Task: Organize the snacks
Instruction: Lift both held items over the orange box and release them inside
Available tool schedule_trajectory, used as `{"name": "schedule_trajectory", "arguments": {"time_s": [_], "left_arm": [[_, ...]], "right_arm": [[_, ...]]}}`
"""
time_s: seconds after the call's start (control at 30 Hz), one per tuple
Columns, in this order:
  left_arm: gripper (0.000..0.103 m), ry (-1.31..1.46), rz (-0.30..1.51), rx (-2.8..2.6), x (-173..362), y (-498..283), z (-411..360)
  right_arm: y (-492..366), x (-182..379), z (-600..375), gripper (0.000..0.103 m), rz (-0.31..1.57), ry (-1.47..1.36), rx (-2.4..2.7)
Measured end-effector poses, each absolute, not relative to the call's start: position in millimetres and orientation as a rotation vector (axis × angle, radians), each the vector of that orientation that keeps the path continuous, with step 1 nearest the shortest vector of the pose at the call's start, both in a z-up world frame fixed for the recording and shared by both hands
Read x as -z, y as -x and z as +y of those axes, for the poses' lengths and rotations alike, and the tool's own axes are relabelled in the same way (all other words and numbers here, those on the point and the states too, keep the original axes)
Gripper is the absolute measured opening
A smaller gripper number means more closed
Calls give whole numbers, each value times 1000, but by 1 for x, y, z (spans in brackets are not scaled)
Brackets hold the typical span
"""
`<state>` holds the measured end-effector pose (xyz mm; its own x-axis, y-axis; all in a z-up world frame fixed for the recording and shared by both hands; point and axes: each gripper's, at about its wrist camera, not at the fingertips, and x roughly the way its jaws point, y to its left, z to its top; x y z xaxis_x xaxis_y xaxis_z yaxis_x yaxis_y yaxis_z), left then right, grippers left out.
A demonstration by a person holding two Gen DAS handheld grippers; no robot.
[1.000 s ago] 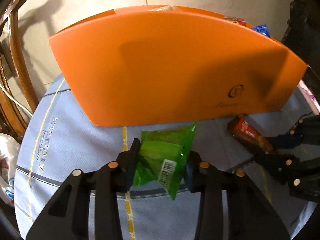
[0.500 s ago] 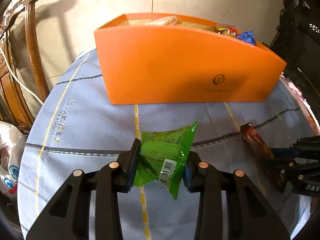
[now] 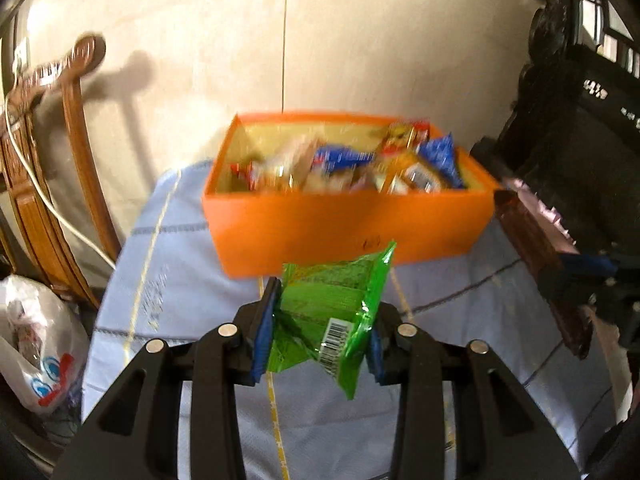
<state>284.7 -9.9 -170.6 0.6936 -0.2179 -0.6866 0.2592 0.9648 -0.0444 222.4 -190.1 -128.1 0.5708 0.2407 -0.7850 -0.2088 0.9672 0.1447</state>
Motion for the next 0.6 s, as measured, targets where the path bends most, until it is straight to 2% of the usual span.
{"name": "schedule_trajectory", "arguments": {"time_s": [0.3,0.6], "left_arm": [[37,-68,622,298,82,-282,-17],[37,-61,519,306,17,-291,-21]], "right_arm": [[-221,38,-198,24,769,-20,-192],[-222,-21,-201,24,654,8,-163]]}}
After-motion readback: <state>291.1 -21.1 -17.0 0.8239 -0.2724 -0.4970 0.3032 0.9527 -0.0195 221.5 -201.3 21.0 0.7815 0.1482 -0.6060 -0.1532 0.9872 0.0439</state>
